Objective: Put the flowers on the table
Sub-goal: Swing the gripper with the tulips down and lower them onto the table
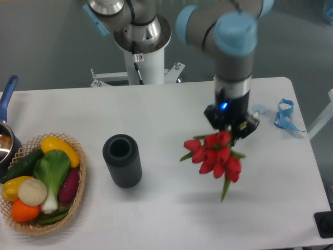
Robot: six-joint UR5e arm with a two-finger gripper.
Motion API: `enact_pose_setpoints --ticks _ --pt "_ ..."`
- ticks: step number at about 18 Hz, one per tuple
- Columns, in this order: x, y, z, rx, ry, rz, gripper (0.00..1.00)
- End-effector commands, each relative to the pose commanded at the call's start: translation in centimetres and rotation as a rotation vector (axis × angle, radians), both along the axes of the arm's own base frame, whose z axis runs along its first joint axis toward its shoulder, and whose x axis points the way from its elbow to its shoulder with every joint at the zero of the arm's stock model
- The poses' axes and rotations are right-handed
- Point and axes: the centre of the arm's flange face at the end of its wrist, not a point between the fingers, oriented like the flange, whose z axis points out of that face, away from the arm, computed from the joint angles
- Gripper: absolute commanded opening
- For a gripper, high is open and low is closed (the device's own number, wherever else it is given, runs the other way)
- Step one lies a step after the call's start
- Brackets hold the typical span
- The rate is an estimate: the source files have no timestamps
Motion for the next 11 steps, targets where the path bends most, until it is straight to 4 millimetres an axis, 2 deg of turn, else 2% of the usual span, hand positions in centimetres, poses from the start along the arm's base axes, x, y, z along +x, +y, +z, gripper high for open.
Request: enact_pose_setpoints --ticks 2,7,10,11 --pt "-0.6 0.8 -3.5 -0.066 -0.015 -0.005 0.28" --pt "-3.5 2.9 -8.4 -0.107 -0.049 -0.011 0.28" --pt "-3.8 3.4 -8.9 -0.105 -0.055 -0.017 0.29" --pt "-3.9 3.5 -9.4 -0.11 -0.059 -0.02 0.34"
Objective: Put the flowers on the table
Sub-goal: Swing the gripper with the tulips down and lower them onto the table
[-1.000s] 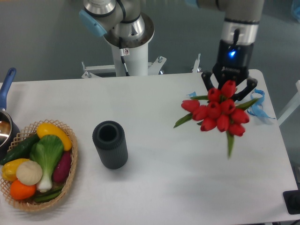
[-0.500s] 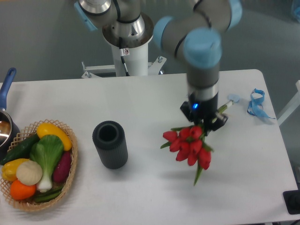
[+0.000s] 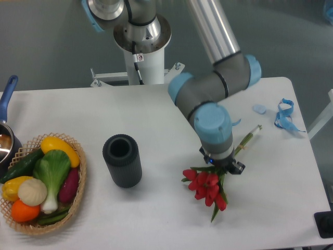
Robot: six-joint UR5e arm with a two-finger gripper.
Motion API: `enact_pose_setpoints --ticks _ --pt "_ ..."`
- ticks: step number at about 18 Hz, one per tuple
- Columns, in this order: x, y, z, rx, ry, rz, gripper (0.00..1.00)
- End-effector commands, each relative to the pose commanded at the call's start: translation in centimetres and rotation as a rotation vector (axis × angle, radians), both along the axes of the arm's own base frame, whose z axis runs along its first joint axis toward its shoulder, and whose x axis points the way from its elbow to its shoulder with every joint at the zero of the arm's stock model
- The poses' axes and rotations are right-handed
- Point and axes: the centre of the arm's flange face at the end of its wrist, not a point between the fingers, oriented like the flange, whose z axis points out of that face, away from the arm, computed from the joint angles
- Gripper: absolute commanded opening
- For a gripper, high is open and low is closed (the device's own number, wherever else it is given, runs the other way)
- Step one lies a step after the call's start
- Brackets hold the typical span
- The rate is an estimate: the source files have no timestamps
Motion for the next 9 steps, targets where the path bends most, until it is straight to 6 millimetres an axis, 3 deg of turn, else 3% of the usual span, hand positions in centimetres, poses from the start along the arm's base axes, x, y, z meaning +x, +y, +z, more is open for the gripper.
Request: enact_pose_setpoints --ticks 3,4,6,7,9 --pt "-0.6 0.3 -0.2 0.016 0.025 -0.009 0.57" --pt "-0.6 0.2 0.4 0.024 0.031 -0.012 0.77" --pt "-0.4 0.1 0.4 0.02 0.03 -0.021 1.0" --pt "-0.1 0.1 1.0 0.026 0.034 -0.024 1.0" --pt "0.1 -0.3 4.3 0.057 0.066 -0.023 1.0"
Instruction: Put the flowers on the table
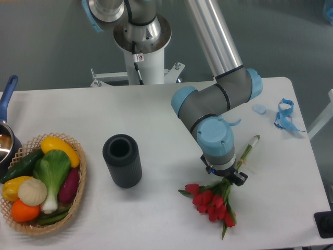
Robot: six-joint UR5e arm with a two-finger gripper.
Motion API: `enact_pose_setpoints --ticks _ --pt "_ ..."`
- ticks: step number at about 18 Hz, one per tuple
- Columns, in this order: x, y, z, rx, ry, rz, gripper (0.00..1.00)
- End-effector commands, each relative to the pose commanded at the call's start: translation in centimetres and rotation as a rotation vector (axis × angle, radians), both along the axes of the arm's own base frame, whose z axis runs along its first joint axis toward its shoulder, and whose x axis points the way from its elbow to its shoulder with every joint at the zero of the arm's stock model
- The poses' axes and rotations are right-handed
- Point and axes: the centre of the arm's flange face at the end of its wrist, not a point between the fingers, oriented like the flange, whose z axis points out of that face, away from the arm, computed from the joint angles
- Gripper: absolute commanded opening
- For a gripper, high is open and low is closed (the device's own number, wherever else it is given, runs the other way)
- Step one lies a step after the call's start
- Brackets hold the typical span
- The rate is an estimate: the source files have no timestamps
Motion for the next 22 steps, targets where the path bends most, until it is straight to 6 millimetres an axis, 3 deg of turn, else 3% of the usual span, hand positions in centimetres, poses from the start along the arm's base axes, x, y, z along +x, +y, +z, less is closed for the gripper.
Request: enact_pose_setpoints --ticks 3,4,5,6,10,13,22 --pt "0.5 -0.4 4.0 0.044 0.042 -0.002 1.0" --pt "1.2 -1.2 10.2 0.111 0.104 -0.001 1.0" --pt "1.5 -1.8 12.3 0.128 0.128 0.002 1.0" --pt "1.7 -2.1 13.2 0.146 0.124 0.001 1.0" --pt "0.3 -7.6 17.8 0.215 0.035 0.004 1.0" --pt "-0.2 -10.5 19.7 0.216 0.01 -0.084 1.0" --pt "-1.7 -20.0 22.4 0.276 -0.126 -0.231 1.0"
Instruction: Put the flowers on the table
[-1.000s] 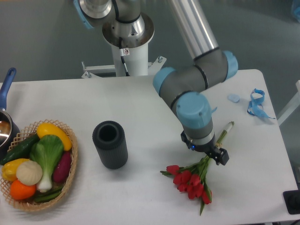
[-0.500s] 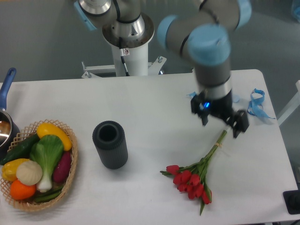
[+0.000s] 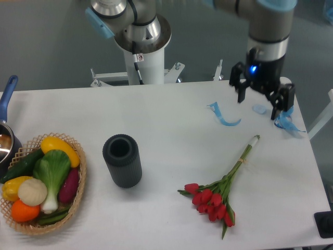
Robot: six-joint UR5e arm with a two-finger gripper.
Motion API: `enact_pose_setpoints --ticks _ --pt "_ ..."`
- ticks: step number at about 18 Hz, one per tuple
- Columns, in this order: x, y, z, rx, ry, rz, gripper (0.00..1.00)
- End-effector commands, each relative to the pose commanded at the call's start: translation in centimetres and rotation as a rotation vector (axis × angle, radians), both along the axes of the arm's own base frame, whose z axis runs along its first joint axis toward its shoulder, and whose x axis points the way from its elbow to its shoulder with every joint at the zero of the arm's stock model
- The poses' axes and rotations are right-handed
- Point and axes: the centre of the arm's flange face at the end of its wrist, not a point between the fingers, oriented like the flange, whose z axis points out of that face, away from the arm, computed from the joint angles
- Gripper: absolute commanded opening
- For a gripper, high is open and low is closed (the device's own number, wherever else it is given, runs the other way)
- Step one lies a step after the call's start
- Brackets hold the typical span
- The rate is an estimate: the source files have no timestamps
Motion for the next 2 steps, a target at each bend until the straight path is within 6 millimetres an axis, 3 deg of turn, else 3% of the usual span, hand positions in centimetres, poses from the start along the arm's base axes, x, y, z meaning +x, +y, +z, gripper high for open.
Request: enact_pose_setpoints --ticks 2 --pt "-0.02 -1.11 0.12 -0.007 -0.003 -0.031 1.0"
